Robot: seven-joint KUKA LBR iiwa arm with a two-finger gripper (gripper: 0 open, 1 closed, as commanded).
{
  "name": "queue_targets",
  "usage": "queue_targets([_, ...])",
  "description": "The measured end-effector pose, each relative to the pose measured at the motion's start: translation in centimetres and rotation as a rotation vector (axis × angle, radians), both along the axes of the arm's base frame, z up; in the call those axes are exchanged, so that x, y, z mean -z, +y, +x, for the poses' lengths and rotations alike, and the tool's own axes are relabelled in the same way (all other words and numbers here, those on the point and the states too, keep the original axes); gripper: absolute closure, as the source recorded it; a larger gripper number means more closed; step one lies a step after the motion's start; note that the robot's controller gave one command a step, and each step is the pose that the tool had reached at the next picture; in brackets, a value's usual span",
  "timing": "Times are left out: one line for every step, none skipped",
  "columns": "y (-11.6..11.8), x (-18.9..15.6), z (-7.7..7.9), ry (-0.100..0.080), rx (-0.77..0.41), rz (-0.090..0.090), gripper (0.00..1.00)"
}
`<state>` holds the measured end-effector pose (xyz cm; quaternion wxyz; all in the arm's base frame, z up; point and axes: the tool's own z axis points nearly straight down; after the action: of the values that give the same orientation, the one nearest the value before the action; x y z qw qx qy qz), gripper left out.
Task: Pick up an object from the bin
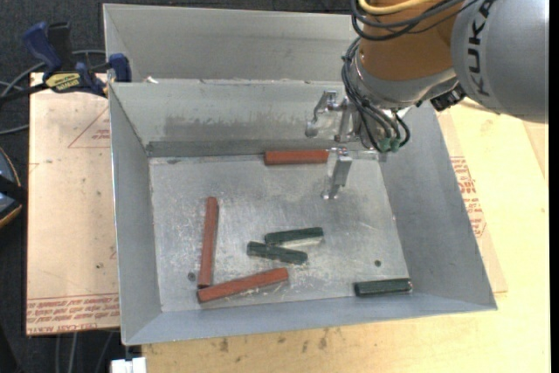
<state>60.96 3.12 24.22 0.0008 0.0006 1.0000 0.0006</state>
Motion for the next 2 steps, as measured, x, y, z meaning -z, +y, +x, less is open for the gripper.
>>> queue_targets([0.0,0.0,0.0,0.000,0.000,0.000,0.00])
queue_targets([-0.4,4.1,-3.1,-0.007,-0.024,0.000,0.00])
